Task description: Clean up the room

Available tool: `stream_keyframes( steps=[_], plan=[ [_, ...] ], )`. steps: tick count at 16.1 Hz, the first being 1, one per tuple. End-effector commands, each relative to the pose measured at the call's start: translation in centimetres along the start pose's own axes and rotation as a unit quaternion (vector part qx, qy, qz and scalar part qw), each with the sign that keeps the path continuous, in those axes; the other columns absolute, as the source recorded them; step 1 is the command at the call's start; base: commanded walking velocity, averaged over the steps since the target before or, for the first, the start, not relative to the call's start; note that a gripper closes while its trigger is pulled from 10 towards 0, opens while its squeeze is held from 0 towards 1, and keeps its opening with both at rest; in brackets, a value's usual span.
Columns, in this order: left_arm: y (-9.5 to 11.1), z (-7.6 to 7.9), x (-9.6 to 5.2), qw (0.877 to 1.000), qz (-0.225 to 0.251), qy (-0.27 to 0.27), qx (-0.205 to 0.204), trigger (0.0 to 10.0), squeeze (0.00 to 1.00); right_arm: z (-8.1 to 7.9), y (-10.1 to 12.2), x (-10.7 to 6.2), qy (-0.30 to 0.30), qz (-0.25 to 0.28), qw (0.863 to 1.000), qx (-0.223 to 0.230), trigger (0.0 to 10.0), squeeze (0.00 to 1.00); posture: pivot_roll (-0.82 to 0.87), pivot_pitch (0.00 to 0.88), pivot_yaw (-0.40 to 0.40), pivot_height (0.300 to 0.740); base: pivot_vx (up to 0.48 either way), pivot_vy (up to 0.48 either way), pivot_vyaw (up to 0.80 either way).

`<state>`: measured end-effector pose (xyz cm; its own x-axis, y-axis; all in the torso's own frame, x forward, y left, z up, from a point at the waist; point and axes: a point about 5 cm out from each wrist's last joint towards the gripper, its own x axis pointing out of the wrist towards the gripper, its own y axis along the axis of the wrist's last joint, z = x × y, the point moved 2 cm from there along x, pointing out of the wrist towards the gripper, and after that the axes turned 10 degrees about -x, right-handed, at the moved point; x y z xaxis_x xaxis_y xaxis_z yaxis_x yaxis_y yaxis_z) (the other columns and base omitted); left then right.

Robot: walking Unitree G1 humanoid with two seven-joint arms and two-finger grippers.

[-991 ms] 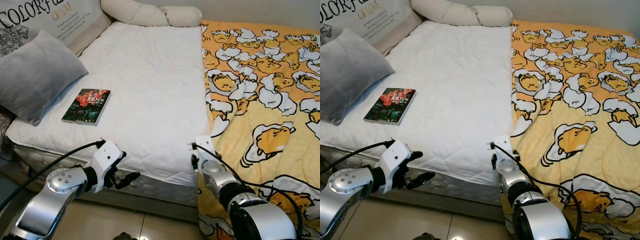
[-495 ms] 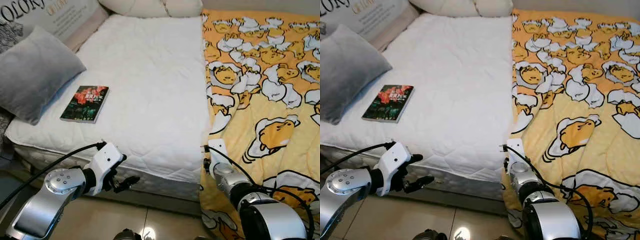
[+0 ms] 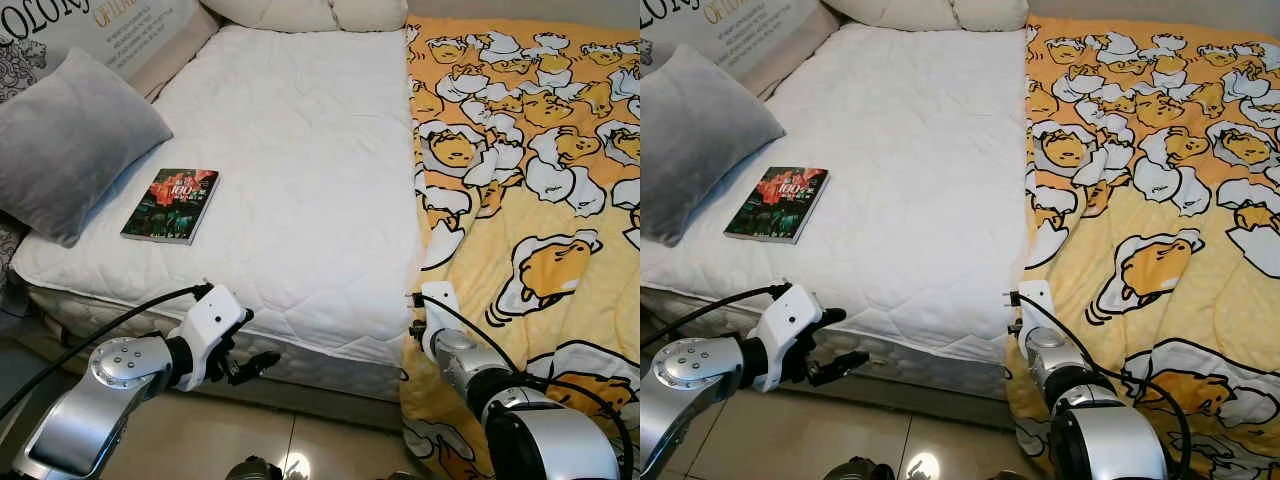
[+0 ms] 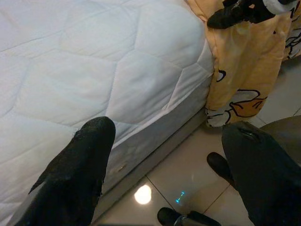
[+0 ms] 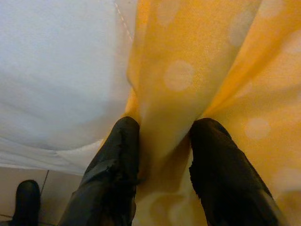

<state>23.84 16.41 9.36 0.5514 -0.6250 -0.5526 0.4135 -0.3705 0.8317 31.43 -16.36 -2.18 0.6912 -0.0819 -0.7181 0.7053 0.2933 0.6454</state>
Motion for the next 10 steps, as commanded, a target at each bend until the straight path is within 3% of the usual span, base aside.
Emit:
stream_keyframes(
  steps=[1, 10],
  plan=[
    [0.2, 0.2, 0.0, 1.0, 0.002, -0.001, 0.005, 10.0, 0.0, -0.1, -0.3, 0.0, 0.006, -0.005, 1.0, 0.01, 0.0, 0.0, 0.11, 0.067, 0.02, 0.74, 0.0, 0.0, 0.0],
    [0.1, 0.5, 0.1, 1.0, 0.004, -0.002, 0.002, 10.0, 0.0, -1.3, -1.3, -0.1, 0.046, -0.015, 0.998, 0.027, 0.0, 0.0, 0.09, 0.046, 0.025, 0.74, 0.0, 0.0, 0.0]
  ],
)
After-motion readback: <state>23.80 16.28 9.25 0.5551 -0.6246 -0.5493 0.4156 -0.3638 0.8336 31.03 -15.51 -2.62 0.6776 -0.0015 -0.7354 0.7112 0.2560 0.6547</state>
